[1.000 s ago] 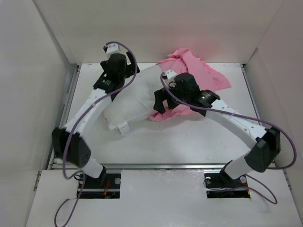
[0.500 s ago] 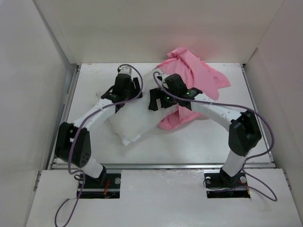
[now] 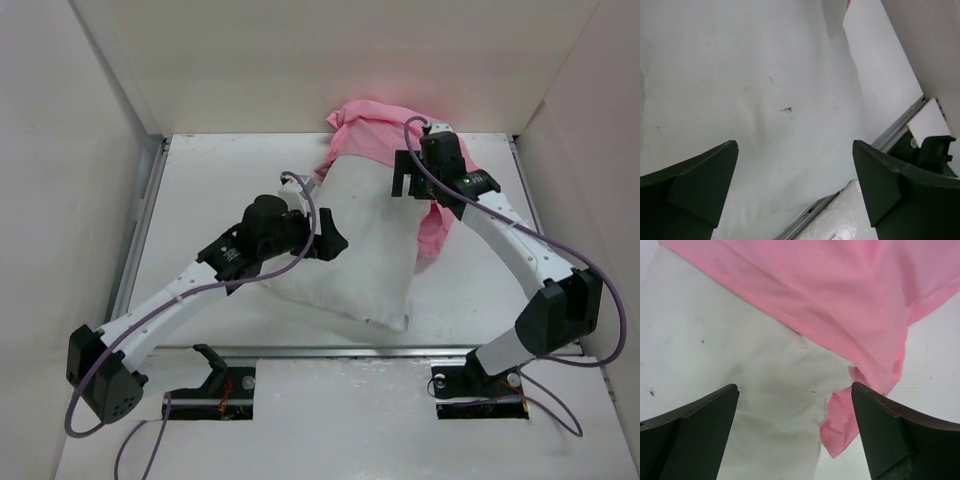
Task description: Put the pillow into the pillowcase
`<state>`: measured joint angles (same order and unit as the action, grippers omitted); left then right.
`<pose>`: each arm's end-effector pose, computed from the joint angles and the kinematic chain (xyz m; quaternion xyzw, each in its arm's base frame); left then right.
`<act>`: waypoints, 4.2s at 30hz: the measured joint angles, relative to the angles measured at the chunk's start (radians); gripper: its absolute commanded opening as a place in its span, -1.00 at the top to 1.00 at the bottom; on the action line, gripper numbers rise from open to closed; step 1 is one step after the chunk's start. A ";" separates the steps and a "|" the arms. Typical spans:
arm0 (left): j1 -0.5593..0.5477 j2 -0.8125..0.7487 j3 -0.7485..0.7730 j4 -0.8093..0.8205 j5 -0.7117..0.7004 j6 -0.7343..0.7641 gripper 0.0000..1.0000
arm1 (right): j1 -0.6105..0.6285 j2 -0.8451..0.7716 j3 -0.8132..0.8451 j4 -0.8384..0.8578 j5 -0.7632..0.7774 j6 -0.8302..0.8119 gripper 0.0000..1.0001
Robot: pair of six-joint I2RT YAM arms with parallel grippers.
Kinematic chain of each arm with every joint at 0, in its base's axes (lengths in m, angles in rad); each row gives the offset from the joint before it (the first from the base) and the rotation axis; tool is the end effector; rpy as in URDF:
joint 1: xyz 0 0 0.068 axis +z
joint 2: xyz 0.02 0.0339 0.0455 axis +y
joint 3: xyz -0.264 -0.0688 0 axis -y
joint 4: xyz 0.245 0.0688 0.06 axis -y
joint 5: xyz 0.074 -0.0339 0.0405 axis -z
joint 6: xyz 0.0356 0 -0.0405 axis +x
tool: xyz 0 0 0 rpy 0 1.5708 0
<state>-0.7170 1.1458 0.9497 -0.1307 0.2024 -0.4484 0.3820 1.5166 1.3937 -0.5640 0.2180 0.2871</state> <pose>0.1960 -0.1804 0.3302 0.1666 0.7934 -0.3875 0.4388 0.3186 0.1197 0.3377 0.0039 0.8998 0.0467 0.4339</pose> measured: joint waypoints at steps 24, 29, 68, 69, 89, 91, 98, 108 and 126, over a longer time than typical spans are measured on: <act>0.366 0.068 0.061 -0.097 -0.411 -0.080 -1.00 | 0.378 0.781 0.755 -0.365 0.299 0.140 -0.62; 0.391 0.069 0.049 -0.095 -0.397 -0.080 -1.00 | 0.388 0.815 0.737 -0.350 0.389 0.156 1.00; 0.250 0.980 0.573 0.283 0.067 0.261 1.00 | -0.122 0.077 0.268 -0.163 -0.753 -0.420 1.00; 0.250 0.980 0.581 0.282 0.062 0.254 1.00 | -0.122 0.077 0.268 -0.162 -0.753 -0.419 1.00; 0.200 0.411 0.072 0.256 0.090 0.158 1.00 | 0.305 0.202 -0.127 0.681 -0.056 -0.200 1.00; 0.180 0.347 0.030 0.253 0.085 0.142 1.00 | 0.328 0.207 -0.140 0.807 0.076 -0.200 1.00; 0.132 0.230 -0.016 0.161 0.154 0.124 1.00 | 0.386 0.250 -0.150 1.180 0.303 -0.210 1.00; 0.129 0.197 -0.012 0.012 0.294 0.230 1.00 | 0.420 0.357 -0.145 1.268 0.313 -0.188 1.00; 0.235 0.085 0.083 -0.031 0.492 0.196 1.00 | 0.404 0.223 -0.200 1.223 0.187 -0.027 1.00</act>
<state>-0.4816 1.2308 1.0325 -0.1616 0.6945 -0.2520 0.7856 1.7397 1.1934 0.6586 0.4049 0.2596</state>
